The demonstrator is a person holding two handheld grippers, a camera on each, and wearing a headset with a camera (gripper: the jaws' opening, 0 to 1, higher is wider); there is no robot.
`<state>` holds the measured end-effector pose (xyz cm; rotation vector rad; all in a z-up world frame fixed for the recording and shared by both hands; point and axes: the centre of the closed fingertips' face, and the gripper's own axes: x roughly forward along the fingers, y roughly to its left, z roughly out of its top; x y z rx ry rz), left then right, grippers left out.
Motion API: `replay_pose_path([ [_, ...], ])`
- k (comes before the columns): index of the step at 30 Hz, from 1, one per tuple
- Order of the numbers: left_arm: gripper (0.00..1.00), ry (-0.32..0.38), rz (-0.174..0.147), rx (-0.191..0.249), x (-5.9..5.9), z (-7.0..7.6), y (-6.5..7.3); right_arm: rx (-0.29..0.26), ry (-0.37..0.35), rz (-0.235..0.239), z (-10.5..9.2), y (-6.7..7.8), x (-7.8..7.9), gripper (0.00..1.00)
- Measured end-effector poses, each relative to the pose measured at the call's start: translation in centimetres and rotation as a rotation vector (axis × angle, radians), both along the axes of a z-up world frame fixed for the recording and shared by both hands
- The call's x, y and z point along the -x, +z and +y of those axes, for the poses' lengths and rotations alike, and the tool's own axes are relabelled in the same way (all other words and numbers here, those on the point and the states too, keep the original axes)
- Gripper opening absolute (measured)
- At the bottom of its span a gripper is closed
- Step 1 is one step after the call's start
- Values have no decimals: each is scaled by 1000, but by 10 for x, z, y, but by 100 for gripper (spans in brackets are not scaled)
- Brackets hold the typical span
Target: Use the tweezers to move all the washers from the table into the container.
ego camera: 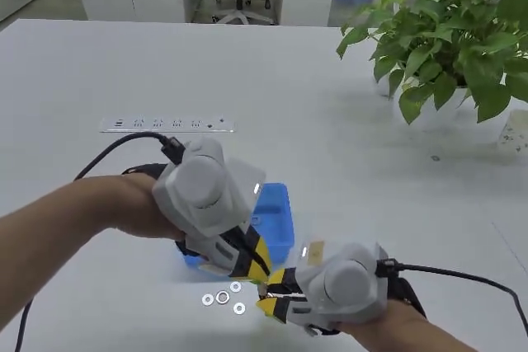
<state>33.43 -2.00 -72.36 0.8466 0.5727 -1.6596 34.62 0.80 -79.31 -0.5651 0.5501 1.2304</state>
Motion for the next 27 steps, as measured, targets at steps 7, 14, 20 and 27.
replay_pose_path([
  [7,6,9,6,13,-4,-4,0,-1,-10,8,-2,-1,-1,12],
  [14,6,8,8,19,-6,-6,0,2,-20,20,-3,-2,-2,11],
  [20,6,11,13,23,-6,-6,0,0,-26,28,-3,-2,-1,10],
  [27,6,9,11,20,-6,-5,0,-3,-35,38,-2,-1,-2,9],
])
